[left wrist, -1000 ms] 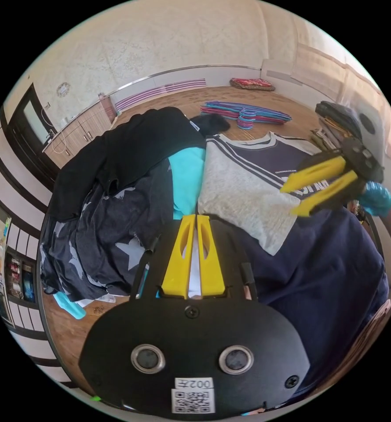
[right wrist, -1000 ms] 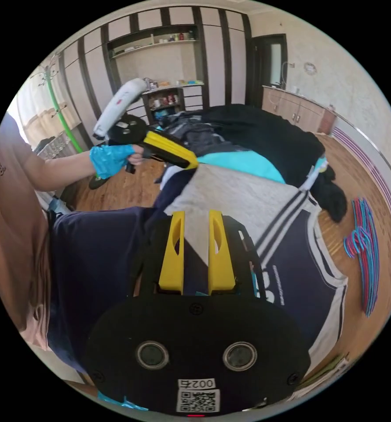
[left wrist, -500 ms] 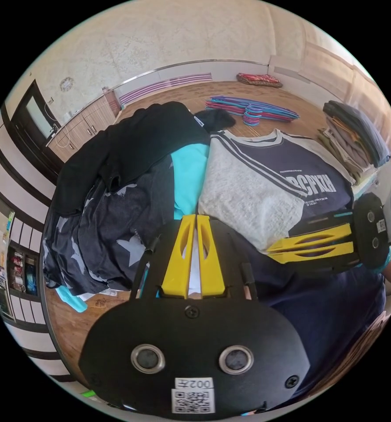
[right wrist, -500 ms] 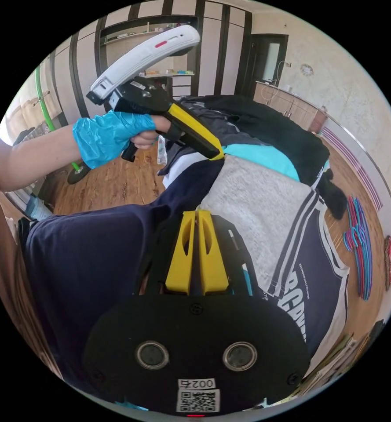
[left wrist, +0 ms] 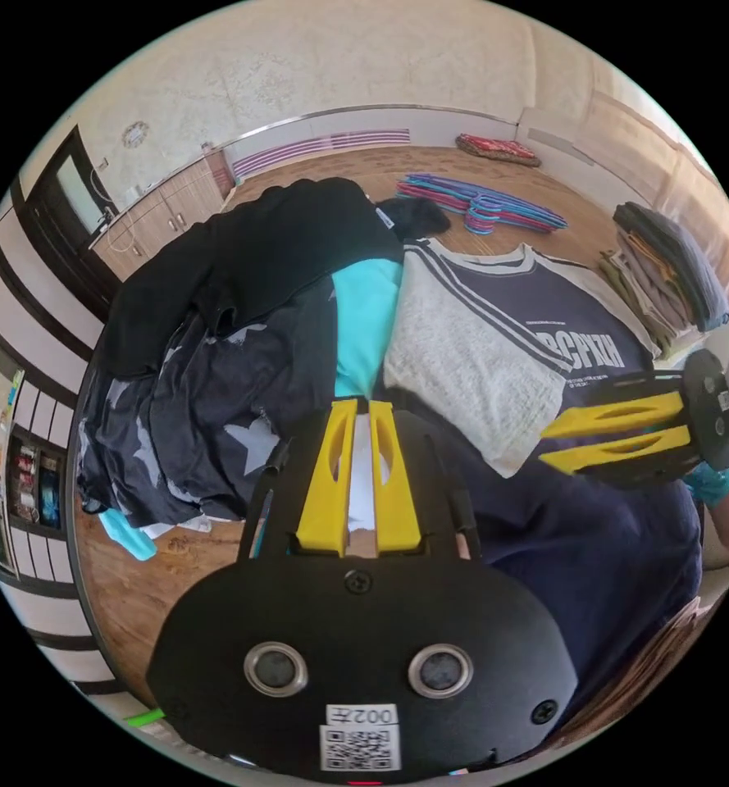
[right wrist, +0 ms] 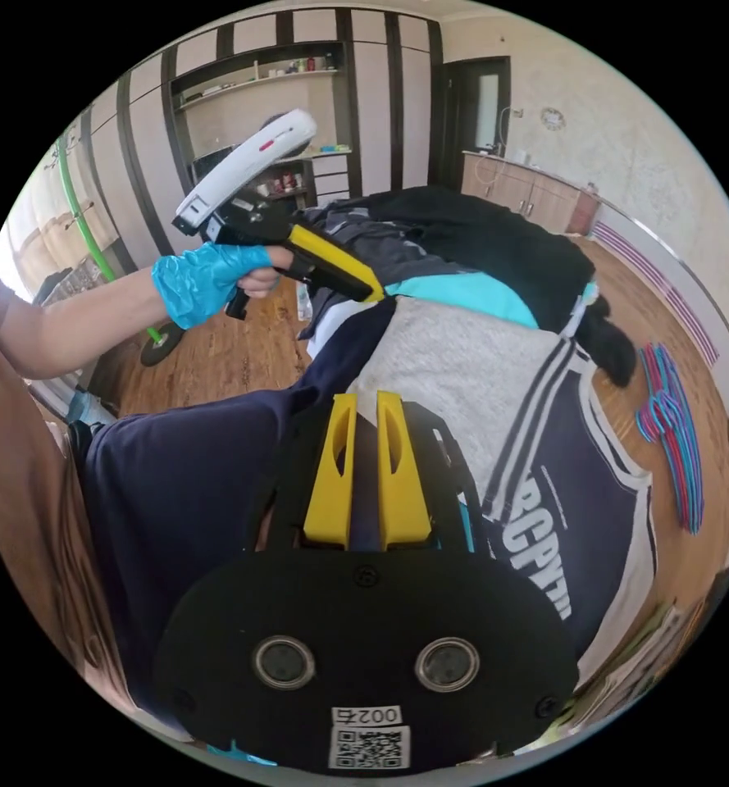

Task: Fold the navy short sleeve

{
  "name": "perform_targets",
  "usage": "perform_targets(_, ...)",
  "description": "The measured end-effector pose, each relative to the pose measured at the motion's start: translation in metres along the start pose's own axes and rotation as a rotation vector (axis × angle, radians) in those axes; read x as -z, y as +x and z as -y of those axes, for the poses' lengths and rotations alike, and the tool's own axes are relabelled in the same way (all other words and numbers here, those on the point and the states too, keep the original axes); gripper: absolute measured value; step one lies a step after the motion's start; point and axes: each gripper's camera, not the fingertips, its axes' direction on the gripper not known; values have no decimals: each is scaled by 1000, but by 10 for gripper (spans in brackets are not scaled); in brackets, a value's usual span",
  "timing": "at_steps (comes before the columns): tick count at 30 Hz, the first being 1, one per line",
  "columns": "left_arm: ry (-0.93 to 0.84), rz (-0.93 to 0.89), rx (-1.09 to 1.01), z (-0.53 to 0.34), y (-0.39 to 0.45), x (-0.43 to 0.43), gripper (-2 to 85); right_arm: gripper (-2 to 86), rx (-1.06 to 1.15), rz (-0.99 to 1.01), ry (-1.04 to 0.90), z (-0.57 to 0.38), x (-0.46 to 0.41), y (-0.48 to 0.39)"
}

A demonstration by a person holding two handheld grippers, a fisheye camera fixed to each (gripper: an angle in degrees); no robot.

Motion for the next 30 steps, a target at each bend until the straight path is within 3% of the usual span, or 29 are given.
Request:
perform_targets(8,16,-27,57,-12,14,35,-11,61,-327,-252,46,-111,79,52)
perform_targets(18,94,-130,-88,11,107,83,-15,73,-785,-548,155,-265,166,95)
perform_targets(30,98,-180,-311,42,245,101,-16,112,-1018,-487,223,-354,187,148)
